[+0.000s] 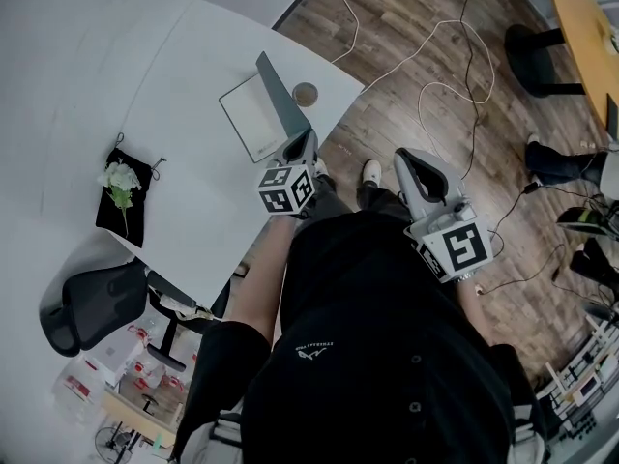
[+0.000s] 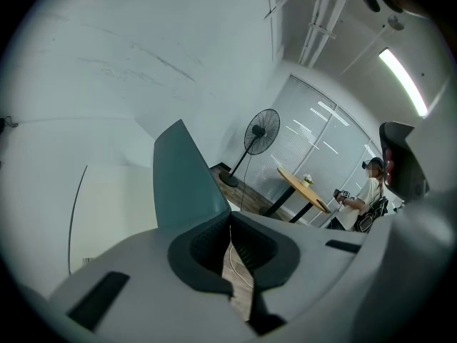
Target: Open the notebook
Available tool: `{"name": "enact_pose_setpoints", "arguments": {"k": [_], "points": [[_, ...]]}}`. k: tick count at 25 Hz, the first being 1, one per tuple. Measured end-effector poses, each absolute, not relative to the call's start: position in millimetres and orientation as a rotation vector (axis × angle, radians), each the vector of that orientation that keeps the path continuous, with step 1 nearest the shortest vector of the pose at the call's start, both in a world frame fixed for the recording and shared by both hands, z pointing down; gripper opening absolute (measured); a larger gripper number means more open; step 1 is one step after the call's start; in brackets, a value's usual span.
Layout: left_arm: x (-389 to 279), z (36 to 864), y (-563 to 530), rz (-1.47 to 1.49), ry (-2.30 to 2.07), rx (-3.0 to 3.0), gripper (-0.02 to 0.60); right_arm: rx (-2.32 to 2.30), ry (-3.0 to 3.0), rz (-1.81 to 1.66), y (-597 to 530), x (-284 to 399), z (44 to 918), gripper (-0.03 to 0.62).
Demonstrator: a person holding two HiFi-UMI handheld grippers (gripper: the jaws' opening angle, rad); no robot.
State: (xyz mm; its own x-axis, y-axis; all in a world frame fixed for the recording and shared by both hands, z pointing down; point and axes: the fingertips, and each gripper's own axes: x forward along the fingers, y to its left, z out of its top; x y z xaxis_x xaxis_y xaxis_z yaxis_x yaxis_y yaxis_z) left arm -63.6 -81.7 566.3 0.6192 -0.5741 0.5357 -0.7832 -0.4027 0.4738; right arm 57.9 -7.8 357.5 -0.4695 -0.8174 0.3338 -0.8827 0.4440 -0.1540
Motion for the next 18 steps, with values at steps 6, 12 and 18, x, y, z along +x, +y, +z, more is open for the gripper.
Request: {"name": "enact_pose_setpoints", "arguments": {"k": [6,12,18], "points": [[-55.1,564.9,-84.9,0.374,-1.038,2.148,0.008,1.496,-2.47,0.464,-9.2,59.7,360.9,0.005],[-46.8,564.4,-85.2,0.383,-1.01,2.162,0.008,1.515,-2.458,0.472,-7.0,64.0,360.7,0.005],[-35.4,565.4,-88.3,0.387,-0.985,2.167,0.008,1.521,-2.45,0.473,-6.0,66.5,362.0,0.006]]}}
